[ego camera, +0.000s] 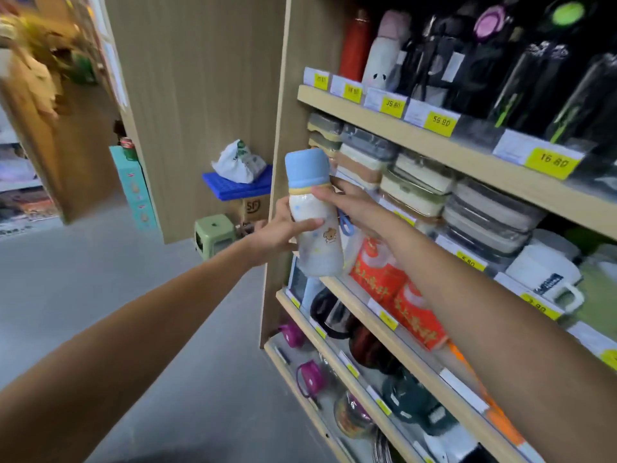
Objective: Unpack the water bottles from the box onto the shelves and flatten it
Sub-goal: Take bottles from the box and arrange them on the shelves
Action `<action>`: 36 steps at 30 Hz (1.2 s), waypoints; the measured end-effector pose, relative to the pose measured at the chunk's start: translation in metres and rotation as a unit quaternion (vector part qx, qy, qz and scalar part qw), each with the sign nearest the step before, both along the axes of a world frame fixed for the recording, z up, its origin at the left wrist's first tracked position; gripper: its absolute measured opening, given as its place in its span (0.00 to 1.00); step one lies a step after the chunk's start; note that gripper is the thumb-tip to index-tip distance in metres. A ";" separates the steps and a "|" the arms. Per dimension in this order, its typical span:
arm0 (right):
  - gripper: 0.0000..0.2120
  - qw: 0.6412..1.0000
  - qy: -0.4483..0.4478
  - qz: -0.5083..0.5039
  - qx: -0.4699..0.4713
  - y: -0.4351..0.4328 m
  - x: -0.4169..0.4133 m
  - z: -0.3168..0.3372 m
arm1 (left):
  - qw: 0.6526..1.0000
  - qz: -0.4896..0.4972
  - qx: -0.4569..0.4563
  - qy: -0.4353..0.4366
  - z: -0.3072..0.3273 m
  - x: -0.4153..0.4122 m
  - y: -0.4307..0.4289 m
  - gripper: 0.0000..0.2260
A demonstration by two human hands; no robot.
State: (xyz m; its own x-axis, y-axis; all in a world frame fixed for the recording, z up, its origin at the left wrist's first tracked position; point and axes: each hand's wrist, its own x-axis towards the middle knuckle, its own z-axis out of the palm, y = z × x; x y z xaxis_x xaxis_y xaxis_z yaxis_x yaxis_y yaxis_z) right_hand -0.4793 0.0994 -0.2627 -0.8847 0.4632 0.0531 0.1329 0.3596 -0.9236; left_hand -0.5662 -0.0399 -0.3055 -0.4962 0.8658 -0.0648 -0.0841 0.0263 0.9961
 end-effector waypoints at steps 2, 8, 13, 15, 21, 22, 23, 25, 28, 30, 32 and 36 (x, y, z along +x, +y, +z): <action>0.19 0.999 0.006 -0.026 0.027 0.009 -0.026 0.012 | 0.999 -0.023 0.021 -0.010 0.012 -0.030 0.016 0.37; 0.14 0.990 0.030 -0.110 0.080 0.025 -0.082 0.069 | 0.994 -0.051 0.095 -0.002 0.056 -0.099 0.061 0.37; 0.10 0.979 0.061 -0.153 0.122 0.033 -0.111 0.130 | 0.983 -0.055 0.172 0.002 0.103 -0.130 0.096 0.21; 0.19 0.967 0.074 -0.178 0.164 0.037 -0.118 0.155 | 0.979 -0.063 0.195 -0.007 0.129 -0.138 0.104 0.23; 0.19 0.910 0.127 -0.262 0.294 0.033 -0.108 0.237 | 0.953 -0.067 0.297 0.014 0.219 -0.128 0.123 0.26; 0.19 0.897 0.140 -0.277 0.316 0.033 -0.104 0.252 | 0.946 -0.064 0.317 0.020 0.235 -0.123 0.127 0.27; 0.20 0.883 0.147 -0.291 0.337 0.032 -0.099 0.267 | 0.940 -0.059 0.334 0.023 0.249 -0.118 0.130 0.28; 0.23 0.857 0.145 -0.322 0.375 0.030 -0.089 0.293 | 0.929 -0.053 0.364 0.026 0.278 -0.108 0.137 0.29; 0.21 0.819 0.144 -0.375 0.410 0.030 -0.071 0.329 | 0.915 -0.060 0.399 0.029 0.318 -0.094 0.152 0.30; 0.18 0.799 0.146 -0.403 0.423 0.033 -0.057 0.349 | 0.904 -0.074 0.421 0.027 0.343 -0.090 0.163 0.32; 0.14 0.779 0.162 -0.424 0.433 0.039 -0.041 0.361 | 0.895 -0.076 0.438 0.042 0.363 -0.088 0.175 0.33; 0.10 0.687 0.198 -0.512 0.475 0.061 -0.011 0.364 | 0.881 -0.069 0.457 0.096 0.389 -0.088 0.200 0.34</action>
